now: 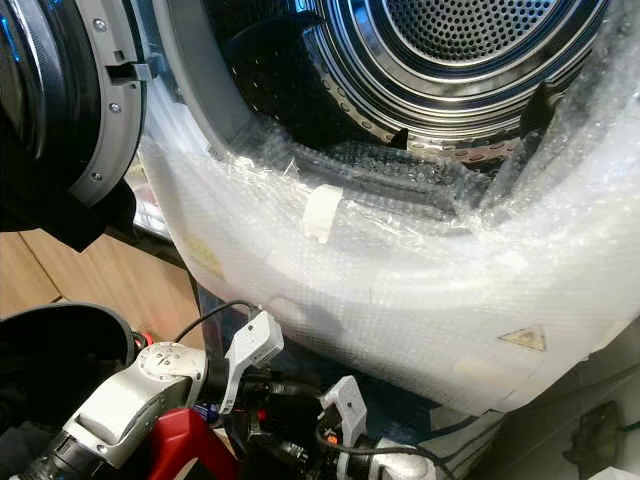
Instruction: Clothes washing
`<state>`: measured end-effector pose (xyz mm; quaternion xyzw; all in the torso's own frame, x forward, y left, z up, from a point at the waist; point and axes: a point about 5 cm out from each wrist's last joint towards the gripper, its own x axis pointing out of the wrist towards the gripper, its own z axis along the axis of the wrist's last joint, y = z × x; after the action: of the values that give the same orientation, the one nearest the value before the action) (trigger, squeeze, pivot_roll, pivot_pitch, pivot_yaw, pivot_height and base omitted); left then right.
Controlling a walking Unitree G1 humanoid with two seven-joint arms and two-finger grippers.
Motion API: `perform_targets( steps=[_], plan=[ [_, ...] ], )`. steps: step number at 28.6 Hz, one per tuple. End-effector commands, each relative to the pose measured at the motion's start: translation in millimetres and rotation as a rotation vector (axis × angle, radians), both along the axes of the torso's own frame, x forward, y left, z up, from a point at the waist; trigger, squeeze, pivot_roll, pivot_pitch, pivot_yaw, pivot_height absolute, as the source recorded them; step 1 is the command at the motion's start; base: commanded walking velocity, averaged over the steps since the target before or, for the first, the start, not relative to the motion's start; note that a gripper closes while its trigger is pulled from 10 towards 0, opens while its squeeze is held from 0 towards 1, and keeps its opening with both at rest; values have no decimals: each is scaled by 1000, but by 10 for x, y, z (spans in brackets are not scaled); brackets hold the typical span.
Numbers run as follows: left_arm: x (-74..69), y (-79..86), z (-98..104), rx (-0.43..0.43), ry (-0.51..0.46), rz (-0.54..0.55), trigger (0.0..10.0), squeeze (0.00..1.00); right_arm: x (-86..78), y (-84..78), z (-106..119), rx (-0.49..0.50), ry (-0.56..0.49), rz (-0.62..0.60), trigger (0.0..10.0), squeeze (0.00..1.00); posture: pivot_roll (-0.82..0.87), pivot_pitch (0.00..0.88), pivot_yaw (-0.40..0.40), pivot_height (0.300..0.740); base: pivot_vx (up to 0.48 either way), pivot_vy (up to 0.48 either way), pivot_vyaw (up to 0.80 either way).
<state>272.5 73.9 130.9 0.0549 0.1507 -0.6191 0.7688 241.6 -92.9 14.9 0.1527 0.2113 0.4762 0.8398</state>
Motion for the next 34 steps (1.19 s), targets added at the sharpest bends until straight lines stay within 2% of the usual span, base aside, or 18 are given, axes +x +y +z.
perform_targets(
  steps=[1, 11, 21, 22, 23, 24, 25, 34],
  plan=[
    [30, -53, 222, -51, -79, -24, 0, 0, -15, -1, -35, 13, 35, -13, 10000, 0, 36, 30, -53, 740, 0, 0, 0],
    [52, -64, 268, -59, -94, -21, 0, 0, -68, -1, -146, -15, 55, 15, 10000, 0, 39, 30, -54, 740, 0, 0, 0],
    [44, -62, 266, -61, -86, -27, 0, 0, -89, -65, -241, -28, 90, -28, 10000, 0, 38, 26, -50, 740, 0, 0, 0],
    [47, -62, 263, -62, -85, -26, 0, 0, -90, -64, -243, -25, 88, -30, 7608, 0, 39, 25, -50, 740, 0, 0, 0],
    [48, -63, 262, -62, -85, -26, 0, 0, -89, -62, -243, -22, 87, -30, 7608, 0, 39, 25, -50, 740, 0, 0, 0],
    [46, -64, 262, -62, -85, -28, 0, 0, -84, -62, -243, -19, 84, -34, 6471, 0, 39, 25, -50, 740, 0, 0, 0],
    [47, -67, 266, -64, -85, -29, 0, 0, -74, -57, -233, -6, 83, -40, 0, 0, 39, 22, -46, 740, 0, 0, 0],
    [62, -65, 287, -66, -89, -27, 0, 0, -18, -19, -192, 15, 64, -34, 0, 0, 41, 18, -41, 740, 0, 0, 0]
  ],
)
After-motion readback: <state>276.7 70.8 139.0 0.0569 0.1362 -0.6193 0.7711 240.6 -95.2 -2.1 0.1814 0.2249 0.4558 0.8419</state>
